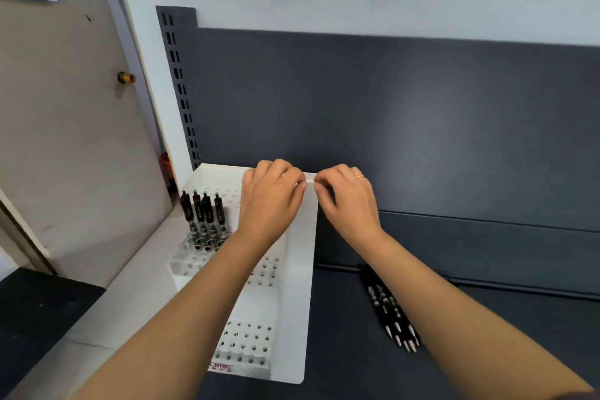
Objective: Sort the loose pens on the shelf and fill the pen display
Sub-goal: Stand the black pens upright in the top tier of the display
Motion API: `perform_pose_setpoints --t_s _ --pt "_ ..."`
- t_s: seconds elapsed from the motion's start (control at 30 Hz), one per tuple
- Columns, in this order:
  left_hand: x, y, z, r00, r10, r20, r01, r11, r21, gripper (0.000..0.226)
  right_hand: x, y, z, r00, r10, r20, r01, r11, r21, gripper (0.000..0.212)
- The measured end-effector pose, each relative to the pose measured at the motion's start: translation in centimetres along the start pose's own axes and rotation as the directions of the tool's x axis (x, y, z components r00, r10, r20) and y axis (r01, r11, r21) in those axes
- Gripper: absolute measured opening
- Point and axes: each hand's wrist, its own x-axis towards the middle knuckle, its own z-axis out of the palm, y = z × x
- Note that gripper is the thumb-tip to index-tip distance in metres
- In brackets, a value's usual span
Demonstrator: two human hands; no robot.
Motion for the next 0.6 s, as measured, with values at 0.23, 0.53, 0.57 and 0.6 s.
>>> perform_pose_setpoints --t_s 0.23,0.53,0.57,0.6 --pt "-1.2 8.0 6.4 0.977 0.114 0.181 -0.094 0.989 -0.116 0.009 -6.5 10.0 -3.4 0.943 0.215 0.253 -0.194 0.975 -0.107 0.019" --pt "-6.4 13.1 14.6 0.806 -0.051 0.59 0.076 0.997 -0.018 0.025 -13.2 17.6 -3.4 0.66 0.367 0.655 -0.288 0.93 -0.23 0.026" --pt "-6.9 13.2 15.4 0.766 -0.086 0.637 0.099 0.995 0.015 0.027 -13.4 17.8 -3.1 0.646 0.368 0.669 -0.277 0.929 -0.244 0.027" --pt "-7.4 13.4 16.1 0.719 -0.125 0.684 0.138 0.99 0.037 0.03 -13.5 18.1 -2.7 0.635 0.369 0.679 -0.265 0.929 -0.256 0.028"
